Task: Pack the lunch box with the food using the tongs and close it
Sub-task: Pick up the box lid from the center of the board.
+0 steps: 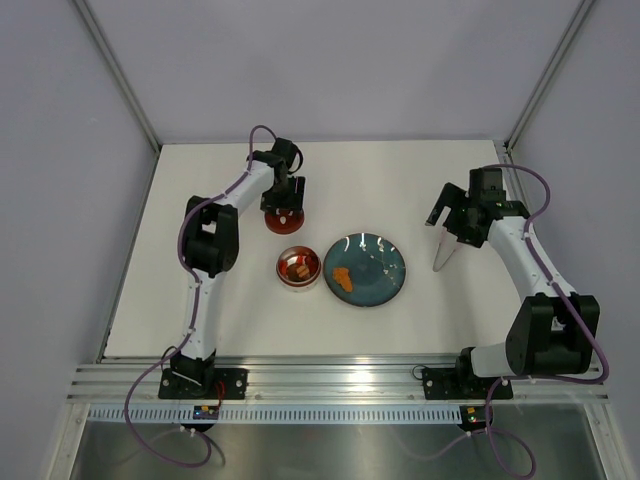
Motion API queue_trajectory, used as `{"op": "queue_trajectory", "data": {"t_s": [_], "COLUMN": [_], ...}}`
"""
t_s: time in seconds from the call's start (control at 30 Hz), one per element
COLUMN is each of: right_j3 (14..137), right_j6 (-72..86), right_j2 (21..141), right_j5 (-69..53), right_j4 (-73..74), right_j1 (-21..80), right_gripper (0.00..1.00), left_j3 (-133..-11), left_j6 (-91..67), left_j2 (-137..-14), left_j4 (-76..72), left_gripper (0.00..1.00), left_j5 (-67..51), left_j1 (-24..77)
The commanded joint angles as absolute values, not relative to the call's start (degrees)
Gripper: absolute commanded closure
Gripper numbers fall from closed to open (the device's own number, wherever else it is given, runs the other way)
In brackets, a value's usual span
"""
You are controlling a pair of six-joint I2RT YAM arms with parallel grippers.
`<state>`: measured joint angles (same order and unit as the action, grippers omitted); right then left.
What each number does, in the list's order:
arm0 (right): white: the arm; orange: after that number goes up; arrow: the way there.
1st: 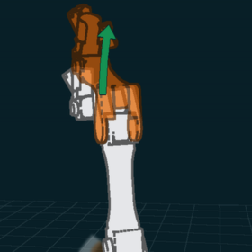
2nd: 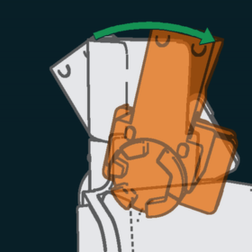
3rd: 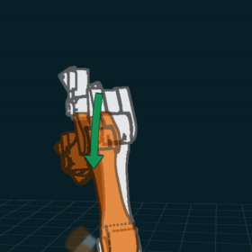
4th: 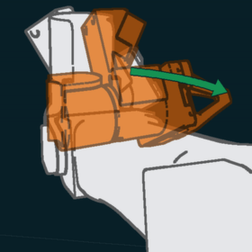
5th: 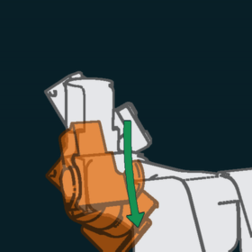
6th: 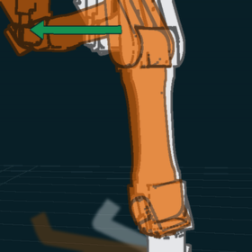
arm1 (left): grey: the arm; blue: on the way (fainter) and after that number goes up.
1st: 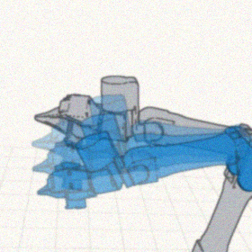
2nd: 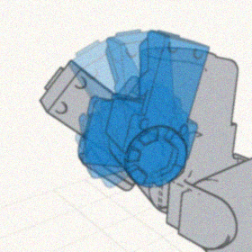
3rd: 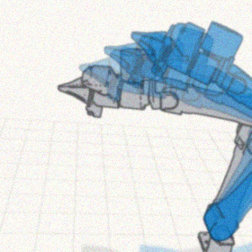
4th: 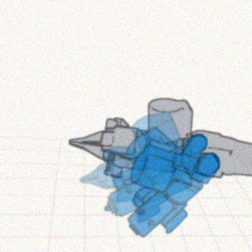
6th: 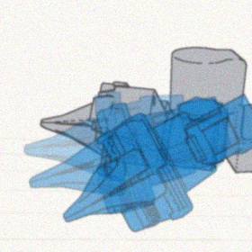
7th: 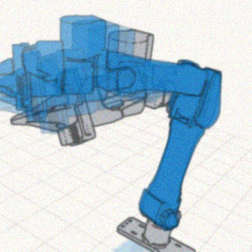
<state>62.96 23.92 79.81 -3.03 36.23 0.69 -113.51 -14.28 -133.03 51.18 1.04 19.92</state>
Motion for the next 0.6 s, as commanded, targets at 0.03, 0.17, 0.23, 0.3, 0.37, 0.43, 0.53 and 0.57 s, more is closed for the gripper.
{"op": "queue_trajectory", "data": {"t_s": [0.03,0.17,0.23,0.3,0.37,0.43,0.53,0.57], "right_j3": [62.84,62.32,62.31,62.14,62.14,62.14,62.05,61.96], "right_j6": [23.12,23.03,23.12,23.11,23.11,22.94,22.77,22.68], "right_j2": [80.77,81.04,81.04,80.95,81.04,81.3,81.56,81.48], "right_j5": [-4.31,-4.66,-4.83,-4.83,-4.92,-4.92,-4.83,-4.92], "right_j4": [34.98,34.63,34.63,34.45,34.37,34.37,34.37,34.28], "right_j1": [0.79,0.79,0.79,0.79,0.79,0.79,0.79,0.79], "right_gripper": [0.01,0.01,0.01,0.01,0.01,0.01,0.01,0.01], "left_j3": [-115.31,-115.58,-115.58,-115.66,-115.58,-115.57,-115.23,-114.96], "left_j6": [-14.77,-14.77,-14.68,-14.5,-13.46,-13.18,-13.27,-13.45], "left_j2": [-134.47,-134.39,-134.21,-134.12,-134.21,-134.56,-135.0,-134.91], "left_j4": [50.1,49.92,49.66,49.4,48.61,48.34,48.51,48.43], "left_gripper": [0.33,0.34,0.29,0.29,0.3,0.32,0.36,0.37], "left_j5": [1.23,1.84,2.37,2.46,1.41,0.61,1.31,1.58], "left_j1": [19.51,19.51,19.42,19.51,19.51,19.42,19.42,19.42]}}
